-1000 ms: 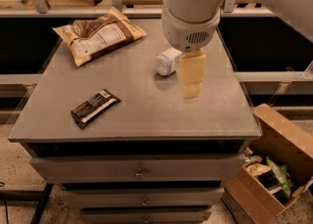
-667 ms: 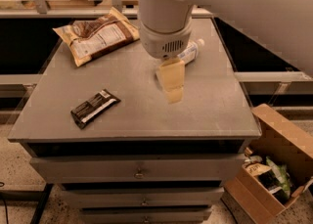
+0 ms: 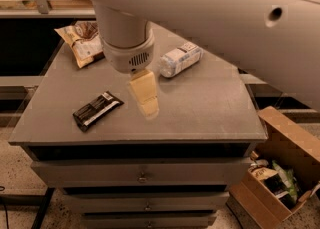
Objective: Pick rxbar chocolate
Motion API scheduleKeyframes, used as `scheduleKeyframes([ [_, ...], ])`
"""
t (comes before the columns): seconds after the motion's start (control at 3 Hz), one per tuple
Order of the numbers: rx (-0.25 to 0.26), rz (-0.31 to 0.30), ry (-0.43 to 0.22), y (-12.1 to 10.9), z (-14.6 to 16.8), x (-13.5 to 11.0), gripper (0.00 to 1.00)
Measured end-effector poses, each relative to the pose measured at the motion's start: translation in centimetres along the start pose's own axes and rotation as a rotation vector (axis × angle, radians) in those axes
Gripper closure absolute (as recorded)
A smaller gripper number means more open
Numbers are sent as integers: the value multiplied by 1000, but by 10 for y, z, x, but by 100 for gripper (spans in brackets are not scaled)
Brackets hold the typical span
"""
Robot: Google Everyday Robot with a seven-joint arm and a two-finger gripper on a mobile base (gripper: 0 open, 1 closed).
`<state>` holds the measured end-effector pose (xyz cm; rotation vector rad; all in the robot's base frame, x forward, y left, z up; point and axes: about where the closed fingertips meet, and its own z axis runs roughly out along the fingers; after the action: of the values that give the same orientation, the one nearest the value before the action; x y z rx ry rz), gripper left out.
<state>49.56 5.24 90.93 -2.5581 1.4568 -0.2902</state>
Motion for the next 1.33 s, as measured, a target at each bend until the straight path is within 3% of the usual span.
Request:
scheduleKeyframes([
  [0.67,-117,-154,-70,-16,27,-57,0],
  [1.33,-178,-209,-107,-38,65,-83,0],
])
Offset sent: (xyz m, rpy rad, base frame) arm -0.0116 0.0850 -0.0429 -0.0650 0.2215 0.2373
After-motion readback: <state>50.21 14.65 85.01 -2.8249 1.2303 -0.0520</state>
